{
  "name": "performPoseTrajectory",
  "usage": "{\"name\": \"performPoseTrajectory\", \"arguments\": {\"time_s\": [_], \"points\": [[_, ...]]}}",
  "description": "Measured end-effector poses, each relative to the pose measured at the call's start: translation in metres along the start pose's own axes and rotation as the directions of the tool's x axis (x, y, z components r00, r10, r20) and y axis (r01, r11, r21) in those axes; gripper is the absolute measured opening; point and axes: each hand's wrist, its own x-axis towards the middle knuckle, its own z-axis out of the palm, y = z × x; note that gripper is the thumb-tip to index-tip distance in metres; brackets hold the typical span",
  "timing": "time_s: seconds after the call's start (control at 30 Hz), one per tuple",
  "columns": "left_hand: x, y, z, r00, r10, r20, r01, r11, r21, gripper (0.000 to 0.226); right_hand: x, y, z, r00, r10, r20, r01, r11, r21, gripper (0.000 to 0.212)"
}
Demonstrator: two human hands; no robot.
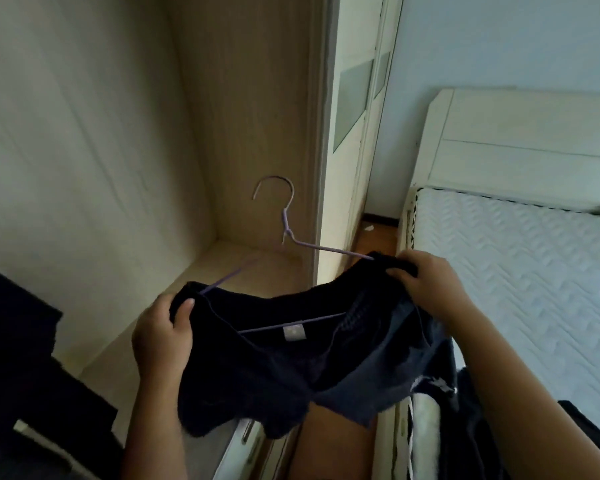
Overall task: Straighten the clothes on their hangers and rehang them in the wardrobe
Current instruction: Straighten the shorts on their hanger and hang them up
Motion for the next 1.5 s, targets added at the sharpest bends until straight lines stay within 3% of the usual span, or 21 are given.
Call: {"name": "performPoseTrajectory", "arguments": {"time_s": [0.2, 0.3, 0.47, 0.6, 0.67, 0.77, 0.93, 1.07, 1.27, 1.4, 1.5], "points": [[0.102, 0.005, -0.007, 0.990, 0.007, -0.143, 0.019, 0.984, 0.179, 0.026, 0.106, -0.030, 0.009, 0.926, -0.315, 0.207, 0.318, 0.948, 0.024, 0.015], [0.150, 0.026, -0.015, 0.971, 0.055, -0.232, 0.015, 0.957, 0.289, 0.027, 0.148, -0.044, 0.002, 0.876, -0.414, 0.246, 0.376, 0.908, 0.187, 0.023], [0.197, 0.058, -0.032, 0.939, 0.056, -0.338, 0.081, 0.922, 0.379, 0.025, 0.216, -0.070, -0.008, 0.880, -0.436, 0.190, 0.304, 0.823, 0.480, 0.030], [0.196, 0.075, -0.055, 0.953, 0.044, -0.301, 0.090, 0.904, 0.417, 0.033, 0.249, -0.112, 0.006, 0.870, -0.427, 0.249, 0.104, 0.650, 0.753, 0.026], [0.182, 0.092, -0.070, 0.925, 0.151, -0.347, 0.036, 0.878, 0.478, 0.037, 0.254, -0.141, 0.021, 0.842, -0.436, 0.319, 0.020, 0.615, 0.788, 0.024], [0.161, 0.125, -0.097, 0.831, 0.382, -0.405, -0.060, 0.785, 0.616, 0.039, 0.250, -0.185, 0.042, 0.812, -0.458, 0.361, -0.030, 0.585, 0.810, 0.028], [0.144, 0.160, -0.154, 0.687, 0.617, -0.384, 0.040, 0.495, 0.868, 0.034, 0.245, -0.247, 0.049, 0.841, -0.491, 0.227, 0.096, 0.549, 0.830, 0.042], [0.124, 0.174, -0.189, 0.626, 0.673, -0.393, 0.146, 0.394, 0.907, 0.029, 0.241, -0.285, 0.033, 0.864, -0.499, 0.060, 0.215, 0.475, 0.853, 0.046], [0.100, 0.195, -0.237, 0.475, 0.697, -0.537, 0.294, 0.450, 0.843, 0.033, 0.230, -0.335, -0.003, 0.828, -0.534, -0.172, 0.377, 0.302, 0.876, 0.035], [0.098, 0.199, -0.260, 0.501, 0.575, -0.647, 0.396, 0.512, 0.762, 0.037, 0.222, -0.359, -0.026, 0.807, -0.517, -0.285, 0.456, 0.238, 0.858, 0.034], [0.097, 0.200, -0.267, 0.515, 0.505, -0.693, 0.373, 0.596, 0.712, 0.037, 0.213, -0.374, -0.041, 0.795, -0.498, -0.346, 0.498, 0.212, 0.841, 0.038]]}}
